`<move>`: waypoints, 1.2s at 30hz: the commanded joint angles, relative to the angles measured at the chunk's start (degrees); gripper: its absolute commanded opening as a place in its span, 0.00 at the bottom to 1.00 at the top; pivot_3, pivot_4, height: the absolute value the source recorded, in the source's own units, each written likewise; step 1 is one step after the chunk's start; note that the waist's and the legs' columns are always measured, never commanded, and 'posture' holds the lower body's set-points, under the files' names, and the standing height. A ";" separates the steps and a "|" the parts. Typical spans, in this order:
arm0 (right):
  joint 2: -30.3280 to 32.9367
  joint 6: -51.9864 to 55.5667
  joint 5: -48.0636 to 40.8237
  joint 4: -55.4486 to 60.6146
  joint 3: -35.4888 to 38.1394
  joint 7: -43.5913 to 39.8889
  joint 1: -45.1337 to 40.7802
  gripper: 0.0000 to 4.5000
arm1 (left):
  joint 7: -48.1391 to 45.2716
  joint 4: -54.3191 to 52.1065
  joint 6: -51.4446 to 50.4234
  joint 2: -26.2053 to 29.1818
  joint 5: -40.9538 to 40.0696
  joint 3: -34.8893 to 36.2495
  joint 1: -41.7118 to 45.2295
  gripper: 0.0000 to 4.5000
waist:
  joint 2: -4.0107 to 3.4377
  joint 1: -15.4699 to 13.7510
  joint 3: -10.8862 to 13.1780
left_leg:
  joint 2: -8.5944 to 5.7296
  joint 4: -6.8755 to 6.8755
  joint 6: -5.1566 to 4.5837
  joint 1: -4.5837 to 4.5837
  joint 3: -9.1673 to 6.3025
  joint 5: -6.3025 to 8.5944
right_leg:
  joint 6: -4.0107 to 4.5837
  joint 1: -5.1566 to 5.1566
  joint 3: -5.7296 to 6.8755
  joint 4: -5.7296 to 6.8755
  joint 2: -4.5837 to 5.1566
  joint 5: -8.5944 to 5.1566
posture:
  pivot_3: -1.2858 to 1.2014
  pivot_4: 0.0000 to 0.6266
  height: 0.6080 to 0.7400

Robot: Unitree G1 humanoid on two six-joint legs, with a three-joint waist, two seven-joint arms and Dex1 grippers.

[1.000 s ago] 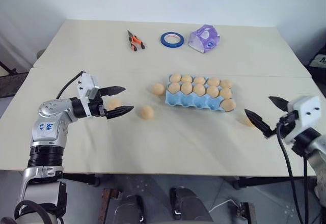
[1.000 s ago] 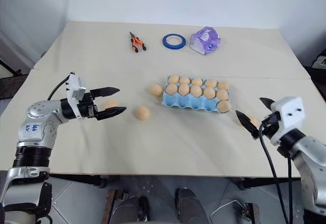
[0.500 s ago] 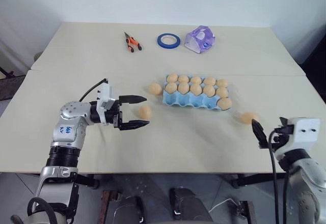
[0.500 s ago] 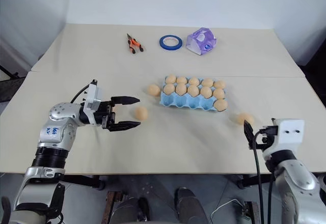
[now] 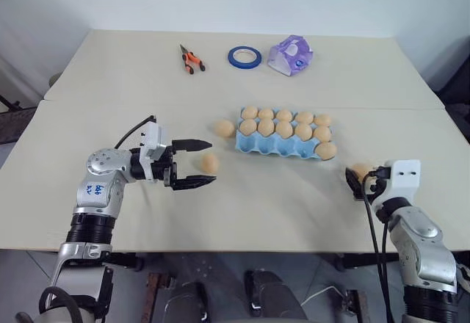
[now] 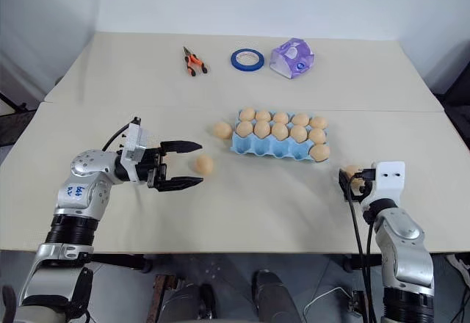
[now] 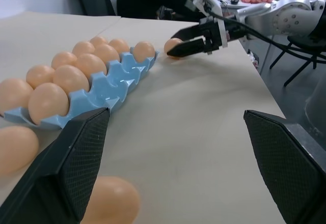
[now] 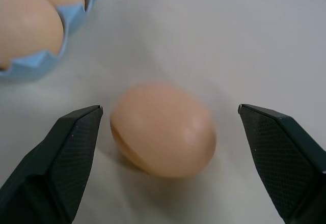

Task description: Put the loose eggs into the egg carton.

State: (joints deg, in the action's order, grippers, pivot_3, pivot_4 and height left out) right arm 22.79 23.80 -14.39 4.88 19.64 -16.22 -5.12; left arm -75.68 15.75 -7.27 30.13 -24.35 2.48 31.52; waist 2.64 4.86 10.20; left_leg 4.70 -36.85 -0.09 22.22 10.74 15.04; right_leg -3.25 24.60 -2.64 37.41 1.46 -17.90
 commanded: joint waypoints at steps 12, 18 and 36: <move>2.51 -2.01 1.65 1.59 0.00 0.24 -1.97 0.39 | 1.53 -2.75 0.27 0.75 -1.36 1.87 -0.13 1.00 | -0.01 0.02 0.01 | 0.00 -0.01 0.01 0.00 -0.02 0.00 | -0.01 -0.01 0.02 0.00 0.01 0.01 | 0.52 0.24 1.00; 3.53 9.46 -0.99 12.73 -2.46 1.65 -9.11 0.36 | 2.47 -2.42 0.35 1.39 -1.17 2.76 -0.44 1.00 | -0.17 0.44 0.11 | 0.00 -0.03 0.03 0.00 -0.01 0.01 | -0.02 0.01 -0.02 0.03 0.02 0.02 | 0.52 0.24 1.00; -0.56 17.98 0.15 10.74 -17.26 -0.40 -19.27 0.52 | 5.62 -6.07 0.06 3.17 -1.89 5.05 -3.63 1.00 | -0.17 -0.12 0.10 | 0.01 -0.20 0.26 1.06 -0.20 -0.11 | -0.04 0.88 0.23 0.04 0.03 -0.08 | 0.52 0.24 1.00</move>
State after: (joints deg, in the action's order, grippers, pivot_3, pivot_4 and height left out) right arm 21.71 43.50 -14.61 14.67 2.21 -16.32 -23.74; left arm -70.42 12.59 -7.45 32.41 -24.71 6.19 28.16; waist 2.46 4.74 10.30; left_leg 4.71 -37.05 0.18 23.28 10.54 14.93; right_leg -3.29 25.48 -2.40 37.46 1.49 -17.98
